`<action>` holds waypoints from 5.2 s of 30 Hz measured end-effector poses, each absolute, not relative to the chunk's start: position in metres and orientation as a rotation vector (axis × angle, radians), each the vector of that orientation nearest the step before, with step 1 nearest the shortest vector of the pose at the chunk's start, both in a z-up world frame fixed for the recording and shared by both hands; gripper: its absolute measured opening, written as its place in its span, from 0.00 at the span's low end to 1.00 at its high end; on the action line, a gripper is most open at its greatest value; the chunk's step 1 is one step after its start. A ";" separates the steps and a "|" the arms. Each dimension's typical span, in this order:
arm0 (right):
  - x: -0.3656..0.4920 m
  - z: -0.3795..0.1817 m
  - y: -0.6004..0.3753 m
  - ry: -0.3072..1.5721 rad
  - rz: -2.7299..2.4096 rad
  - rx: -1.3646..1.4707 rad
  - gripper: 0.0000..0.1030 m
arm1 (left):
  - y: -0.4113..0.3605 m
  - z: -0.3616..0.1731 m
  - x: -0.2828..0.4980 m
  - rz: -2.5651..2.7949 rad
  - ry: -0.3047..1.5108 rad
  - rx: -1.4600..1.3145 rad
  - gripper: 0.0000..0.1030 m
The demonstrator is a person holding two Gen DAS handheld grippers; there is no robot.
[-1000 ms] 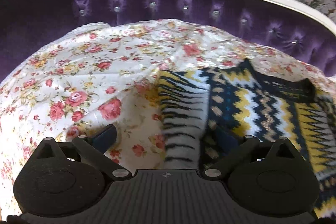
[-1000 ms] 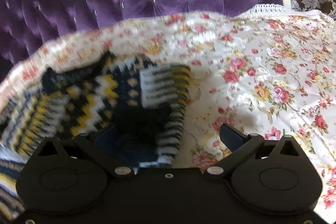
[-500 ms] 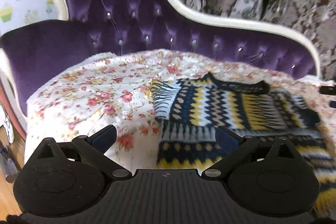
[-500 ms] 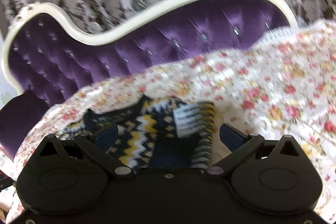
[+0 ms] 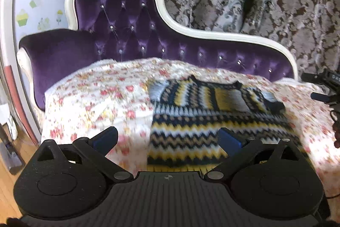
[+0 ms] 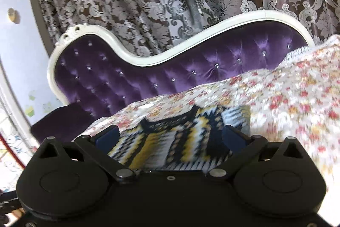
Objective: Fold small clothes
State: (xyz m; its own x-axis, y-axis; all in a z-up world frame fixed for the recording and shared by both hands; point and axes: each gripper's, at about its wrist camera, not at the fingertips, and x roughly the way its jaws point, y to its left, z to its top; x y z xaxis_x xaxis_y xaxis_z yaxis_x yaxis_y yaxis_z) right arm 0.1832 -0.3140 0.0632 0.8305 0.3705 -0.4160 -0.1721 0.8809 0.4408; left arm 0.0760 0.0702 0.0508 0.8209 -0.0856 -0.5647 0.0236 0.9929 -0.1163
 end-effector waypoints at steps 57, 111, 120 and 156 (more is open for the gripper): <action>0.032 0.002 -0.285 0.851 0.303 0.553 0.99 | 0.052 -0.018 0.022 -0.257 0.858 -0.263 0.97; 0.033 0.017 -0.312 0.884 0.262 0.551 0.15 | 0.088 -0.003 0.037 -0.298 0.790 -0.505 0.10; 0.064 0.058 -0.334 0.727 0.354 0.716 0.15 | 0.096 0.055 0.070 -0.373 0.682 -0.525 0.10; 0.230 0.047 -0.359 0.646 0.329 0.720 0.15 | 0.059 -0.010 0.175 -0.450 0.766 0.083 0.57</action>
